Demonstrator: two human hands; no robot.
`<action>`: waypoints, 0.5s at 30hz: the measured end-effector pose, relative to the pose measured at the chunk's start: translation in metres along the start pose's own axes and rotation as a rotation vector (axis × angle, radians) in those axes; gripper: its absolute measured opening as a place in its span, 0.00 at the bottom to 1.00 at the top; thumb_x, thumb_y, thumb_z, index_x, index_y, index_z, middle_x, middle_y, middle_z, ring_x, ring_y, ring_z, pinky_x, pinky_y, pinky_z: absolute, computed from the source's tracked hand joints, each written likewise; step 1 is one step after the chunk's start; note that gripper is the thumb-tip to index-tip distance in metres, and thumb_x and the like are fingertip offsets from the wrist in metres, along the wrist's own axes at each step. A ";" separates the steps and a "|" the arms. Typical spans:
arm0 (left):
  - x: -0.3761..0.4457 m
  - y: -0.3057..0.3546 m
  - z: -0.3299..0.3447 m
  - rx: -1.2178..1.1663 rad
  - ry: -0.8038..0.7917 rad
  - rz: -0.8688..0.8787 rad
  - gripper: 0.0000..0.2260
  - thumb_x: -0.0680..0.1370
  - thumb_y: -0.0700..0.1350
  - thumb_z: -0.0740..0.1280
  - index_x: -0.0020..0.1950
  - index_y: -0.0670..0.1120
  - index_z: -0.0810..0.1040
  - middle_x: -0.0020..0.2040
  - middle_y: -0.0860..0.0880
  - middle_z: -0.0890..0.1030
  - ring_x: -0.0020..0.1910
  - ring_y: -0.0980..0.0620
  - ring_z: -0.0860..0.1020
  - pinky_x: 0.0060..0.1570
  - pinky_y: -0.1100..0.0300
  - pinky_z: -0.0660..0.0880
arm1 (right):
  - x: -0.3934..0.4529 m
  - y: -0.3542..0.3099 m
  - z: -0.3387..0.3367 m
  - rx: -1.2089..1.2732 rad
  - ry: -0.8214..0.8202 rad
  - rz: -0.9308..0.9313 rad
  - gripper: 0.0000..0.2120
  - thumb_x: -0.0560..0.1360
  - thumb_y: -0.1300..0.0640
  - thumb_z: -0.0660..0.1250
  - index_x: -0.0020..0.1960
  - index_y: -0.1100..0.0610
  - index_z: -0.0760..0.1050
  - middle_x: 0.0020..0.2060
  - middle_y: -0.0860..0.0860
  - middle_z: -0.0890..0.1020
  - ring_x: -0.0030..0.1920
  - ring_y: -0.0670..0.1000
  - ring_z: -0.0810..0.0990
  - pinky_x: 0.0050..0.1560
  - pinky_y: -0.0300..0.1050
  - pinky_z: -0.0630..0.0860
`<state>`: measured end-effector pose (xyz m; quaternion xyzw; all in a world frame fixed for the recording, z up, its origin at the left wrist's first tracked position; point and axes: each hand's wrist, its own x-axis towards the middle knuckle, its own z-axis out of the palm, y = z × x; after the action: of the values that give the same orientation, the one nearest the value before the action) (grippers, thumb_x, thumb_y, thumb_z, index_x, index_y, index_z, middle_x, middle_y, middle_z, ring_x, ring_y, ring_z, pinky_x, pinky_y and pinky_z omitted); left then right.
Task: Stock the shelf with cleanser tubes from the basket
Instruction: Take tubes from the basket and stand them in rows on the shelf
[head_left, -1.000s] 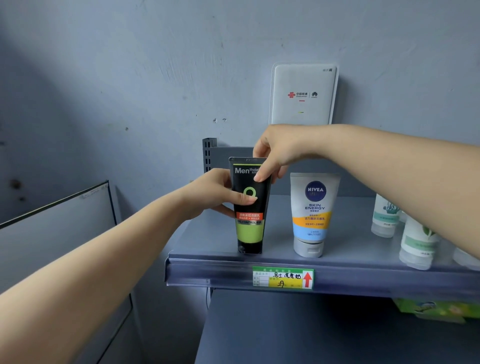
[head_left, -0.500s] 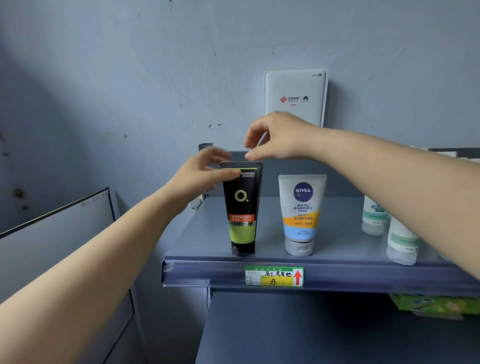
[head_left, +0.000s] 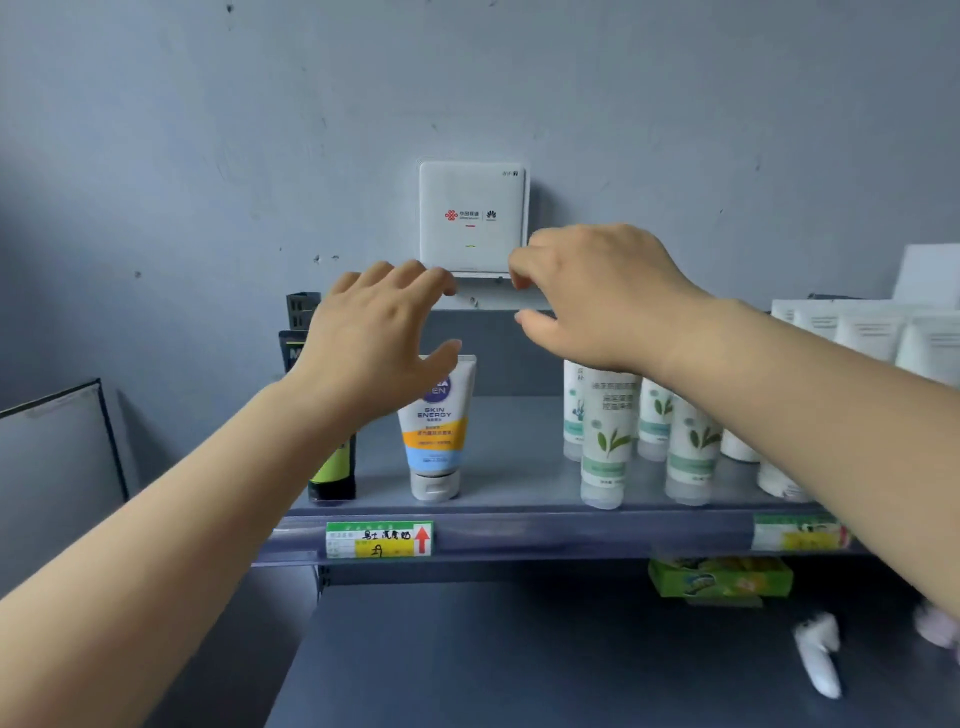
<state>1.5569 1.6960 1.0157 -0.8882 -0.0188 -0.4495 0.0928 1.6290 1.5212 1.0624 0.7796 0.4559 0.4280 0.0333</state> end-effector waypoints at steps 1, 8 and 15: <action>0.004 0.016 0.000 -0.007 0.005 0.016 0.20 0.70 0.54 0.62 0.57 0.45 0.76 0.50 0.47 0.79 0.50 0.42 0.76 0.50 0.52 0.69 | -0.012 0.010 -0.003 -0.003 -0.011 0.017 0.13 0.76 0.51 0.58 0.58 0.55 0.72 0.53 0.51 0.76 0.54 0.58 0.75 0.43 0.46 0.67; 0.027 0.143 0.014 -0.056 0.001 0.201 0.20 0.69 0.56 0.56 0.51 0.46 0.77 0.41 0.49 0.80 0.40 0.43 0.78 0.42 0.55 0.74 | -0.107 0.078 -0.022 -0.098 -0.113 0.114 0.13 0.76 0.50 0.58 0.57 0.54 0.71 0.53 0.51 0.75 0.57 0.55 0.73 0.50 0.47 0.64; 0.032 0.266 0.047 -0.181 -0.054 0.270 0.17 0.68 0.55 0.60 0.46 0.46 0.78 0.37 0.49 0.80 0.36 0.44 0.78 0.36 0.55 0.74 | -0.222 0.134 -0.030 -0.132 -0.334 0.273 0.15 0.77 0.47 0.57 0.60 0.53 0.69 0.56 0.49 0.73 0.60 0.53 0.71 0.56 0.49 0.65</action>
<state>1.6444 1.4411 0.9754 -0.8993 0.1389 -0.4086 0.0713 1.6507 1.2686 0.9990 0.8902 0.3054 0.3225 0.1009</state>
